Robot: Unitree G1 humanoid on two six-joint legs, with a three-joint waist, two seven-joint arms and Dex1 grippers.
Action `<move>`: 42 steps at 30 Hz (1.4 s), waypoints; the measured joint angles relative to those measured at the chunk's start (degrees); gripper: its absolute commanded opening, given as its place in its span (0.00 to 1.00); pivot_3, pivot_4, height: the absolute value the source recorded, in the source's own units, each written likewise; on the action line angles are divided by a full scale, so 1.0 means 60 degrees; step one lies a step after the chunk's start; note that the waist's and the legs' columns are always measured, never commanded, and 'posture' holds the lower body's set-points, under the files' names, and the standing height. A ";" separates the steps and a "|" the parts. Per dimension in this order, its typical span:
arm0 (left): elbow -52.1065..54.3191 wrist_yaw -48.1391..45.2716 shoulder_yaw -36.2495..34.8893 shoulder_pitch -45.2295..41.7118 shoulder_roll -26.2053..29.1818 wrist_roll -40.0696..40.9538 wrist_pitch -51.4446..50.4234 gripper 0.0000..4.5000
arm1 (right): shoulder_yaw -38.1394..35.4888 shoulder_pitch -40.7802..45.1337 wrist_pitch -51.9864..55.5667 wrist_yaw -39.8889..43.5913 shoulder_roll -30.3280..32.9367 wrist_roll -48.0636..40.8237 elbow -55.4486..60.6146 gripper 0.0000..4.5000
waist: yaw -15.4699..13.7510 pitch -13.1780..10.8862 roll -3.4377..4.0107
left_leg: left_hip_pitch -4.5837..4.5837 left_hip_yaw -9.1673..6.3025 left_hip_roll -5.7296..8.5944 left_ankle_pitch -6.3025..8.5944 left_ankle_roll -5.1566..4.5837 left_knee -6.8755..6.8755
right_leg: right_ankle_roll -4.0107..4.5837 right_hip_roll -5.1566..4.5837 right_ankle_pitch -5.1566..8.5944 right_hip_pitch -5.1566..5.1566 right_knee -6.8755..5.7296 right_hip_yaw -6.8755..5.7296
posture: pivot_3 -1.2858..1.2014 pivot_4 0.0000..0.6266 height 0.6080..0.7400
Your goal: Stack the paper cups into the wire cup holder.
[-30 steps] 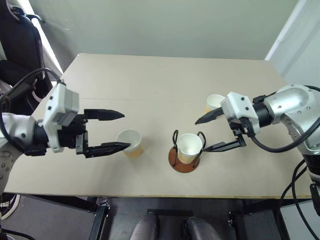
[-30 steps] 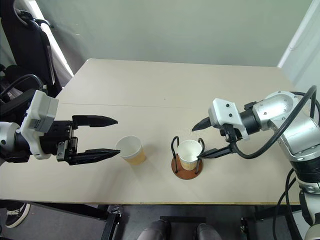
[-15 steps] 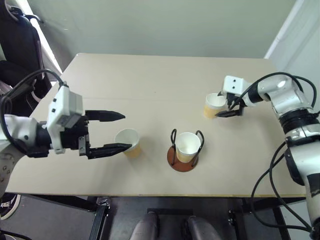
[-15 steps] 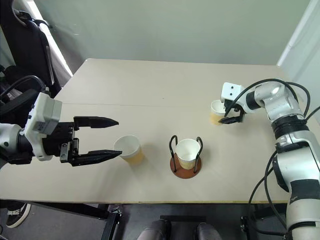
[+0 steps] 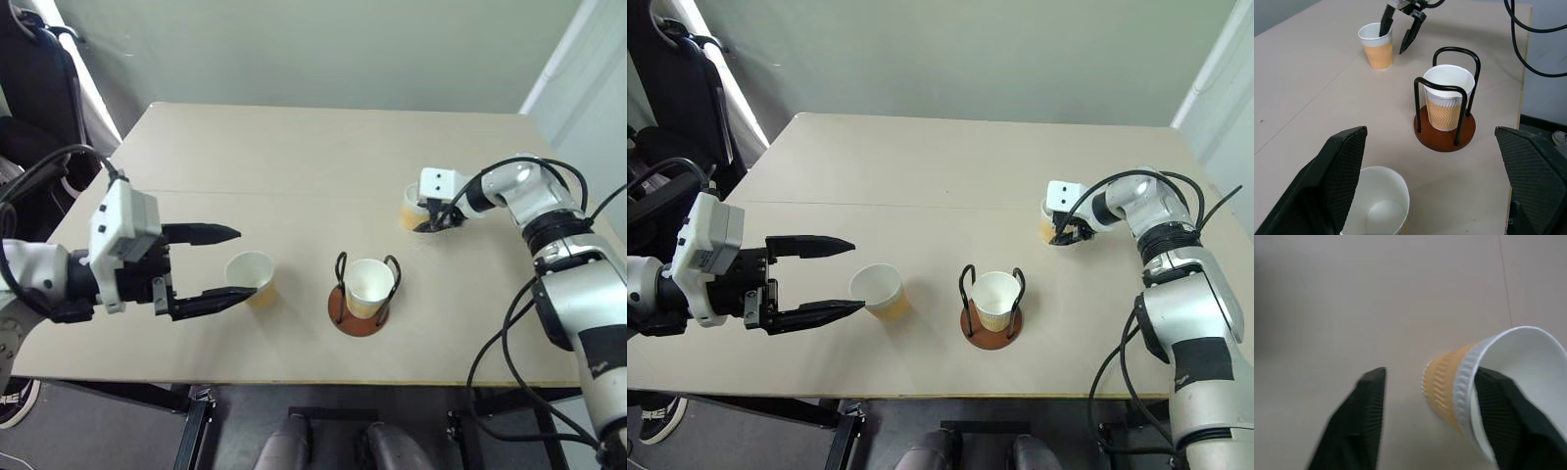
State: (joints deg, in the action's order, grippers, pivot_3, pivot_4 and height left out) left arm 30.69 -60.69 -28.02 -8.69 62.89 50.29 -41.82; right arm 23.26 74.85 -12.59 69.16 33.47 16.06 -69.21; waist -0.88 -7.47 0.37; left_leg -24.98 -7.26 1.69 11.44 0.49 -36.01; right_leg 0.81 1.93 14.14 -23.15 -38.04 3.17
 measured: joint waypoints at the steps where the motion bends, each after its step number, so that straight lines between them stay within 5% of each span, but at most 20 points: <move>1: 0.0022 0.0001 0.0000 0.0012 0.0000 0.0004 -0.0001 1.00 | -0.0002 0.0000 -0.0021 -0.0020 -0.0003 0.0012 -0.0036 0.24 | 0.0000 0.0000 0.0000 | 0.0000 0.0000 0.0000 0.0025 0.0052 0.0000 | 0.0003 0.0000 -0.0002 -0.0002 -0.0003 -0.0001 | 0.52 0.24 1.00; 4: 0.0032 0.0006 -0.0024 0.0053 0.0001 0.0019 -0.0010 1.00 | -0.0049 0.0001 -0.0120 -0.0061 -0.0002 0.0021 -0.0052 0.01 | 0.0006 0.0000 0.0000 | 0.0008 0.0000 -0.0003 0.0023 0.0072 0.0000 | 0.0014 0.0000 -0.0009 -0.0001 -0.0014 -0.0001 | 0.52 0.24 1.00; 9: 0.0046 0.0009 -0.0032 0.0078 0.0003 0.0041 -0.0083 1.00 | -0.0405 0.0056 -0.0223 0.0231 0.0092 -0.0096 -0.0012 0.01 | 0.0005 0.0000 0.0001 | 0.0006 0.0001 -0.0007 0.0015 0.0079 0.0001 | 0.0025 0.0000 -0.0015 -0.0003 -0.0020 -0.0009 | 0.52 0.24 1.00; 12: 0.0059 0.0001 -0.0059 0.0083 0.0021 0.0073 -0.0103 1.00 | -0.1120 0.0082 0.0059 0.1531 0.0370 -0.0918 0.0714 0.01 | 0.0008 0.0000 0.0001 | -0.0003 0.0005 -0.0007 0.0014 0.0080 0.0003 | 0.0026 0.0000 -0.0016 -0.0010 -0.0017 -0.0009 | 0.52 0.24 1.00; 16: 0.0100 -0.0033 -0.0131 0.0089 0.0056 0.0092 -0.0112 1.00 | -0.2032 0.0209 0.2359 0.3516 0.1125 -0.3578 0.4109 0.01 | 0.0029 -0.0001 0.0002 | -0.0012 0.0011 -0.0022 -0.0080 0.0109 0.0027 | 0.0033 0.0013 -0.0011 -0.0016 0.0004 -0.0010 | 0.52 0.24 1.00; 22: -0.0046 -0.0087 0.0060 -0.0103 0.0059 0.0057 -0.0095 1.00 | -0.2206 -0.0947 0.5927 0.3843 0.2459 -0.7397 0.9900 0.01 | 0.0035 0.0018 -0.0041 | 0.0050 -0.0001 -0.0128 -0.0052 0.0139 0.0000 | 0.0078 0.0135 0.0010 0.0091 0.0080 0.0007 | 0.52 0.24 1.00; 30: -0.0534 -0.0298 0.0904 -0.0708 0.0061 -0.0223 0.0144 1.00 | -0.1683 -0.2289 0.6797 0.3746 0.2165 -0.7323 1.2171 0.01 | 0.0096 0.0007 -0.0038 | 0.0116 0.0004 -0.0201 -0.0017 0.0047 0.0002 | 0.0146 0.0197 0.0017 0.0092 0.0000 0.0010 | 0.52 0.24 1.00; 42: -0.0448 -0.0284 0.0753 -0.0483 0.0061 -0.0324 0.0133 1.00 | -0.1065 -0.2916 0.6564 0.3779 0.2361 -0.6408 1.2753 0.01 | 0.0107 0.0008 -0.0040 | 0.0115 0.0005 -0.0245 -0.0014 0.0049 -0.0002 | 0.0168 0.0246 0.0009 0.0091 0.0007 0.0015 | 0.52 0.24 1.00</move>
State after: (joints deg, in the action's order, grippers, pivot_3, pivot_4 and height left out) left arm 28.00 -62.40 -23.50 -11.58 63.25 48.35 -41.03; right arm 16.87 57.35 26.80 91.83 47.64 -22.39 7.31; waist -0.23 -7.42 0.13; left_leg -24.29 -7.23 0.22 11.36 0.79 -36.02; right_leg 1.82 3.41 14.20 -22.61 -38.00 3.26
